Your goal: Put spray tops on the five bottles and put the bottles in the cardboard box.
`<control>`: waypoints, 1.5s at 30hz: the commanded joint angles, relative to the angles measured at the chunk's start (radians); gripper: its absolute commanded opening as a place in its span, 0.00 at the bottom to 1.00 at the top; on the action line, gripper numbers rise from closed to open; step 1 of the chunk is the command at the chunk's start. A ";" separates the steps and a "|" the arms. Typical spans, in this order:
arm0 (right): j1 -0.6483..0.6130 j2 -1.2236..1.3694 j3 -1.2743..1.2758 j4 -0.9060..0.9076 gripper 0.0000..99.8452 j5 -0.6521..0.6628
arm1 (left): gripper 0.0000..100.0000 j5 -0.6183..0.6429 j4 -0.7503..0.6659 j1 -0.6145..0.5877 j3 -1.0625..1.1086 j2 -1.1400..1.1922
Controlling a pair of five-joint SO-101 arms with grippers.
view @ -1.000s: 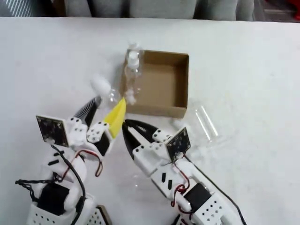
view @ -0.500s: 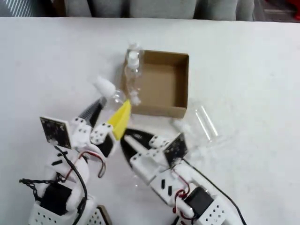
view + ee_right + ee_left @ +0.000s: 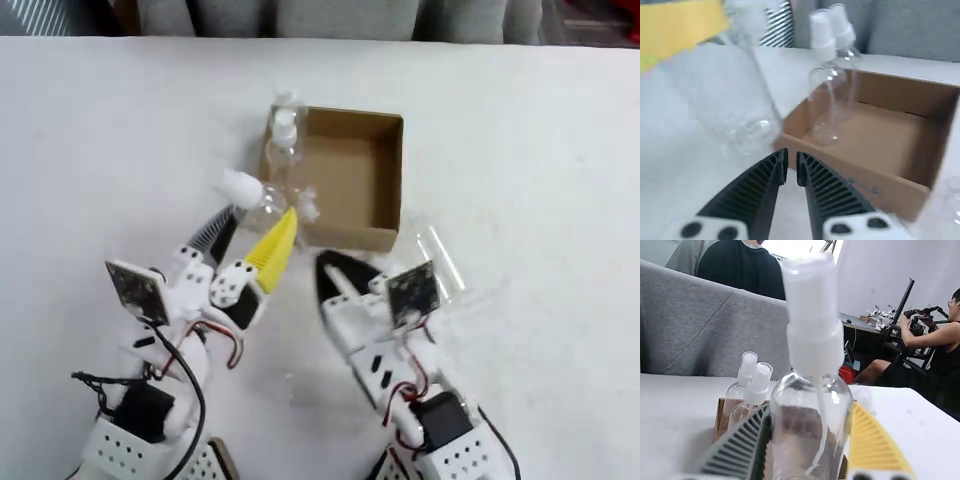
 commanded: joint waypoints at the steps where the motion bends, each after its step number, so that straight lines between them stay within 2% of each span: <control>1: 0.188 -0.008 0.009 0.087 0.02 -0.005 | 0.02 0.006 -0.078 0.019 0.002 -0.016; 6: 0.354 -0.001 0.009 0.150 0.02 -0.005 | 0.02 0.005 -0.118 0.019 -0.035 0.048; 12: 0.466 -0.001 0.009 0.176 0.02 -0.005 | 0.02 0.005 -0.229 -0.008 -0.212 0.415; 14: 0.495 -0.001 0.009 0.191 0.02 -0.005 | 0.02 0.005 -0.299 -0.013 -0.244 0.541; 18: 0.541 -0.001 0.009 0.193 0.02 -0.006 | 0.02 0.005 -0.531 -0.015 -0.252 0.754; 21: 0.552 0.001 0.009 0.211 0.02 -0.006 | 0.02 0.005 -0.678 -0.051 -0.264 0.900; 24: 0.553 0.001 0.009 0.214 0.02 -0.005 | 0.02 0.005 -0.763 -0.097 -0.315 1.043; 32: 0.553 -0.001 0.009 0.220 0.02 -0.005 | 0.02 0.005 -0.862 -0.134 -0.431 1.323; 45: 0.553 -0.001 0.009 0.220 0.02 -0.005 | 0.02 0.005 -0.994 -0.134 -0.473 1.527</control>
